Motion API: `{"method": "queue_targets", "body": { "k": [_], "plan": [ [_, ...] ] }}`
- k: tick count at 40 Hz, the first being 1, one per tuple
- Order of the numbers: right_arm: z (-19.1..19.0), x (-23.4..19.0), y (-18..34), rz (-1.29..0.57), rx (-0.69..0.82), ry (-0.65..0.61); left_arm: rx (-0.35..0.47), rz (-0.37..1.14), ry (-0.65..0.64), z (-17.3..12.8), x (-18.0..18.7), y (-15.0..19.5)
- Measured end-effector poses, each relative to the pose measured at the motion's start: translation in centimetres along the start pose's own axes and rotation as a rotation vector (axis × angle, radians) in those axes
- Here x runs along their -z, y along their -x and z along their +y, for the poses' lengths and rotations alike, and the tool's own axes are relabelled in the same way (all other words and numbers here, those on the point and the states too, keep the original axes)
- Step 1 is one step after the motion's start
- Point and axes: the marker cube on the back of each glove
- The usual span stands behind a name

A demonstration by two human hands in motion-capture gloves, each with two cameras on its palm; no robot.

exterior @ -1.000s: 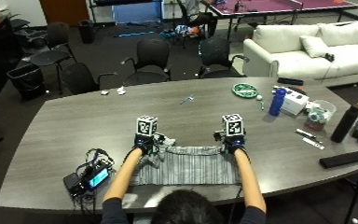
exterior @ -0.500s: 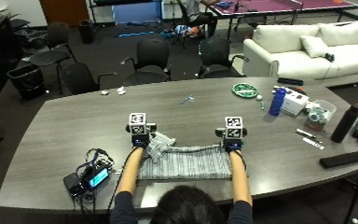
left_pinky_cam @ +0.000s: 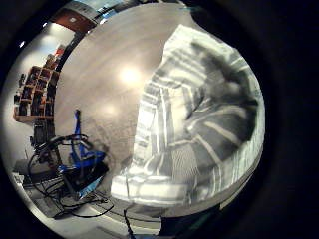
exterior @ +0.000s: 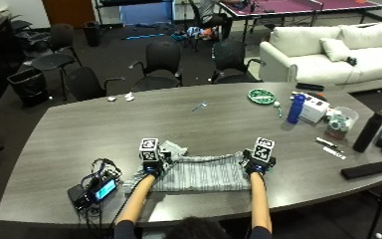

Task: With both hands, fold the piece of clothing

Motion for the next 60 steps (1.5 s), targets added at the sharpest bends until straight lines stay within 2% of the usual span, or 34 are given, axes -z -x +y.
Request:
{"method": "queue_targets", "body": {
  "k": [3,10,12,14,21,25,30,39,44,50,54,60],
  "plan": [
    [-0.5,-1.9,0.4,-0.031,-0.05,0.041,0.08,-0.075,-0.021,-1.0,-1.8,0.6],
    [-1.0,-4.6,1.4,-0.054,-0.174,0.097,0.075,-0.26,-0.179,-3.3,-2.4,2.0],
    [-0.8,-4.9,1.6,-0.032,-0.23,0.095,0.099,-0.299,-0.239,-4.0,-2.0,2.6],
    [-0.8,-5.0,1.8,-0.016,-0.247,0.073,0.128,-0.305,-0.248,-4.3,-1.9,3.1],
    [-1.6,-4.7,3.4,-0.047,-0.158,-0.055,0.235,-0.172,0.01,-3.6,-3.3,4.1],
    [-1.0,-4.6,4.3,-0.049,-0.099,-0.058,0.269,-0.125,0.067,-3.4,-4.5,4.0],
    [-1.3,-4.4,4.1,-0.006,-0.083,-0.124,0.234,-0.127,0.044,-3.2,-5.1,3.2],
    [-2.0,-3.7,-1.1,0.121,-0.161,-0.079,0.172,0.058,0.205,-1.1,-4.7,0.5],
    [-2.3,-1.6,-6.0,0.158,-0.313,-0.129,0.149,0.063,0.212,-0.5,-4.0,-0.4],
    [-2.1,2.3,-8.6,0.065,-0.339,-0.139,0.131,0.045,0.162,-0.3,-2.4,0.0],
    [-3.5,4.6,-7.6,0.001,-0.315,-0.151,0.149,0.033,0.107,-0.2,-0.4,1.0],
    [1.6,11.8,-1.6,-0.01,-0.203,-0.22,0.174,0.047,0.044,1.0,3.0,2.5]
  ]
}}
